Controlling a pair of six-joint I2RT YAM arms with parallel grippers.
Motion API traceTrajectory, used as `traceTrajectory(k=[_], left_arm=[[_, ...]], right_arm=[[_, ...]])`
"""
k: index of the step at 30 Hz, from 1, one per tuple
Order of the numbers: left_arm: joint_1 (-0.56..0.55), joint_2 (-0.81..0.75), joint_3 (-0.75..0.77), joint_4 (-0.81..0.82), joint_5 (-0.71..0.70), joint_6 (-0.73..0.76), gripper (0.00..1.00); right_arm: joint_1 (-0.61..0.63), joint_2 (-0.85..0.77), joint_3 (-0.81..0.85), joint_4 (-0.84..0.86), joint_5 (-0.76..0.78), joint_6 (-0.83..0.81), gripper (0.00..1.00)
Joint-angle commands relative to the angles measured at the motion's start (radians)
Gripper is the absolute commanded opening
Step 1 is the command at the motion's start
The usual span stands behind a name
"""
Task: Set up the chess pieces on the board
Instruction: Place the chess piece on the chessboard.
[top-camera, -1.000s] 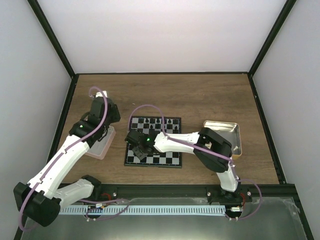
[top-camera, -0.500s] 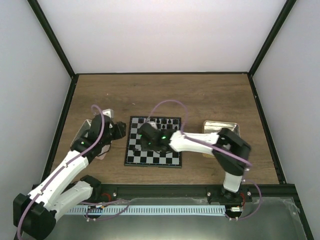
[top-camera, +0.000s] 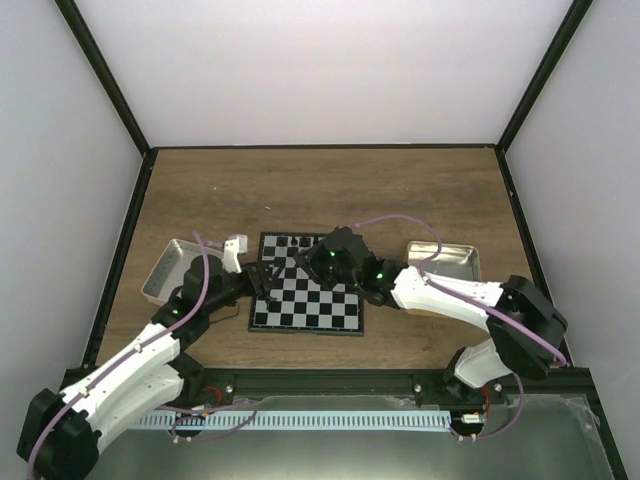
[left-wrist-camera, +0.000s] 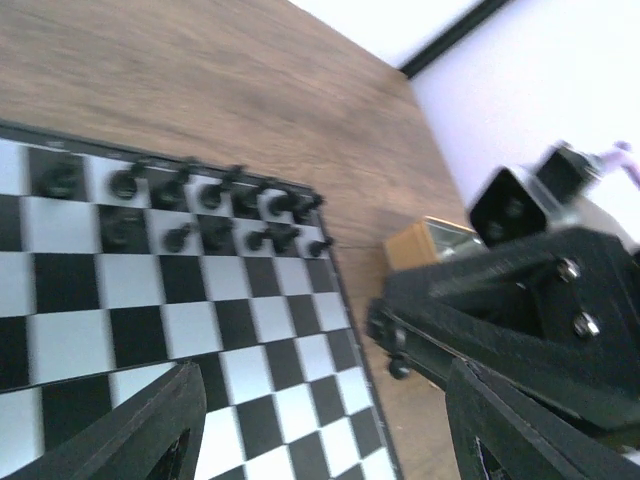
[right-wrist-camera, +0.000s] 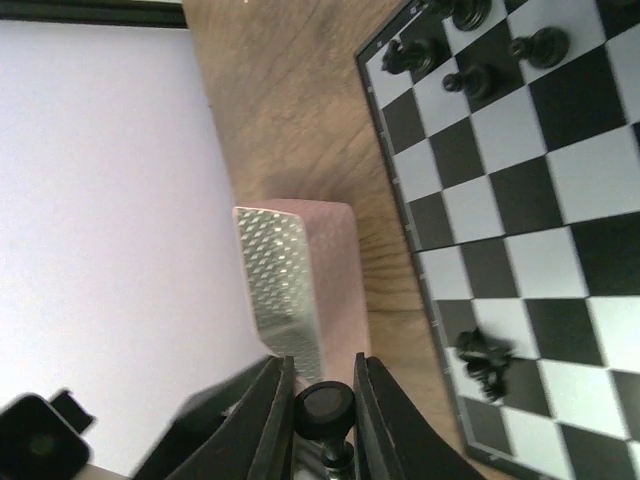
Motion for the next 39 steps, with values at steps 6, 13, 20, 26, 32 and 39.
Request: traceTrajectory(k=[6, 13, 20, 26, 32, 39], left_arm=[[-0.201, 0.069, 0.000, 0.251, -0.125, -0.009, 0.58], [-0.234, 0.077, -0.003, 0.312, -0.195, -0.020, 0.40], [-0.235, 0.086, -0.008, 0.325, -0.217, -0.018, 0.27], [-0.236, 0.105, -0.007, 0.335, -0.211, -0.021, 0.27], [-0.235, 0.104, -0.019, 0.345, -0.210, -0.025, 0.29], [-0.235, 0.109, -0.019, 0.371, -0.210, -0.021, 0.10]], right_arm=[[-0.023, -0.068, -0.017, 0.127, -0.059, 0.279, 0.15], [-0.024, -0.071, -0.038, 0.153, -0.091, 0.299, 0.15], [-0.024, -0.072, -0.049, 0.174, -0.100, 0.304, 0.15], [-0.024, -0.066, -0.056, 0.203, -0.121, 0.313, 0.15], [-0.029, -0.073, -0.080, 0.253, -0.129, 0.334, 0.15], [-0.031, -0.071, -0.096, 0.290, -0.162, 0.359, 0.15]])
